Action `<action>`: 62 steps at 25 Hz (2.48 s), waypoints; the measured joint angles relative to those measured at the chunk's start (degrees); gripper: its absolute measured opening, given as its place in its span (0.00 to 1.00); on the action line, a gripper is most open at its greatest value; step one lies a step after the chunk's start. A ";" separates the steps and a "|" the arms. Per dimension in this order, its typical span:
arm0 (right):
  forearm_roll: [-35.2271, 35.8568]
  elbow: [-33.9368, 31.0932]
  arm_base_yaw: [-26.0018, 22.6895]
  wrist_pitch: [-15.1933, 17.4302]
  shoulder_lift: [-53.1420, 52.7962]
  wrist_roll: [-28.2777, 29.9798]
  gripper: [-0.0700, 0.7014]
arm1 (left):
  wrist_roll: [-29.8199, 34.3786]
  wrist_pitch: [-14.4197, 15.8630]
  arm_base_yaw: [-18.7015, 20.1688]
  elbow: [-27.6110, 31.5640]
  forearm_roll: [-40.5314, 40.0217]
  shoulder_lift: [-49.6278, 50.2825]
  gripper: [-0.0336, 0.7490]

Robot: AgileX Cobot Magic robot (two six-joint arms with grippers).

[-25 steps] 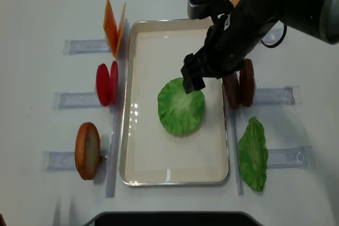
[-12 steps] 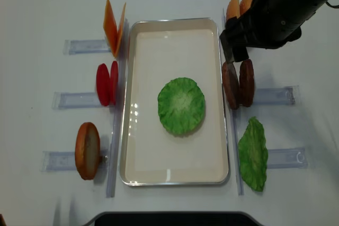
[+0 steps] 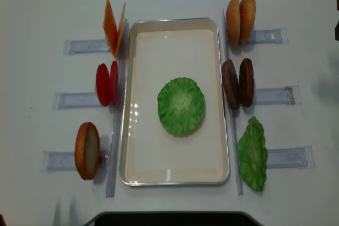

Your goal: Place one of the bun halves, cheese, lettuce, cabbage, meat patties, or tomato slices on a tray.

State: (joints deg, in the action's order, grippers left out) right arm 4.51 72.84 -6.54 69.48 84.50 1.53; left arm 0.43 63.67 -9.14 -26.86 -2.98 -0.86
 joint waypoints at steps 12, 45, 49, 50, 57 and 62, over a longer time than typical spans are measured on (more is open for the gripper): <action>-3.86 -32.20 0.14 -0.03 -33.37 -2.80 0.79 | 0.00 0.00 0.00 0.00 0.00 0.00 0.40; 1.07 -43.79 0.59 -4.51 -84.96 3.89 0.79 | 0.09 0.00 0.00 0.00 0.00 0.00 0.40; 0.63 -43.79 1.19 -4.51 -84.96 3.71 0.79 | 0.09 0.00 0.00 0.00 0.00 0.00 0.40; 0.63 -43.79 1.19 -4.51 -84.96 3.71 0.79 | 0.09 0.00 0.00 0.00 0.00 0.00 0.40; 0.63 -43.79 1.19 -4.51 -84.96 3.66 0.79 | 0.09 0.00 0.00 0.00 0.00 0.00 0.40; 0.63 -43.79 1.19 -4.51 -84.96 3.60 0.79 | 0.09 0.00 0.00 0.00 0.00 0.00 0.40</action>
State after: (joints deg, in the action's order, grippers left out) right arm 5.14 29.05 -5.34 64.97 -0.46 5.13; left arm 0.52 63.67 -9.14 -26.86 -2.98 -0.86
